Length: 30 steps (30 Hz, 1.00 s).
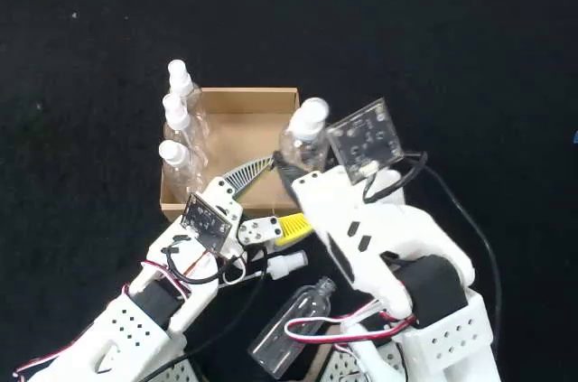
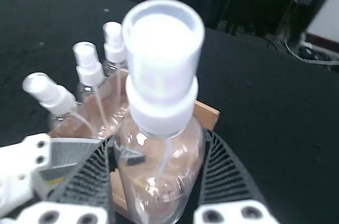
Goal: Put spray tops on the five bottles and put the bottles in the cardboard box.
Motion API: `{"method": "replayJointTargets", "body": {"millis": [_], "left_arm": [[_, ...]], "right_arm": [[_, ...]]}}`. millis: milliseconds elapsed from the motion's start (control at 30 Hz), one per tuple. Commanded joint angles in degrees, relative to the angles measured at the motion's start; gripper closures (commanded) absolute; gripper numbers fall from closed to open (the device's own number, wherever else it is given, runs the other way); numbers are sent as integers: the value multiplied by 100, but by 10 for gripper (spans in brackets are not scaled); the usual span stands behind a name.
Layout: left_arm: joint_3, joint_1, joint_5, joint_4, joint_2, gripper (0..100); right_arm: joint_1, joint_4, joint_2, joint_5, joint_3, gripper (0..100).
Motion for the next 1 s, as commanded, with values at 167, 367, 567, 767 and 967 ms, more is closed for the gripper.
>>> {"method": "replayJointTargets", "body": {"millis": [167, 367, 567, 767, 967], "left_arm": [[136, 66, -18, 9, -79, 647], [31, 189, -26, 554, -79, 647], [-1771, 813, -413, 3851, -88, 647], [-3978, 435, -791, 5380, -79, 647], [-5692, -1455, -1231, 5486, -79, 647]], "right_arm": [[949, 668, 66, 202, -919, 988], [1829, 369, 75, 237, -945, 988], [2303, -9, 75, 229, -945, 987], [2426, -35, 75, 237, -910, 986], [2400, -62, 84, 141, -892, 987]]}}
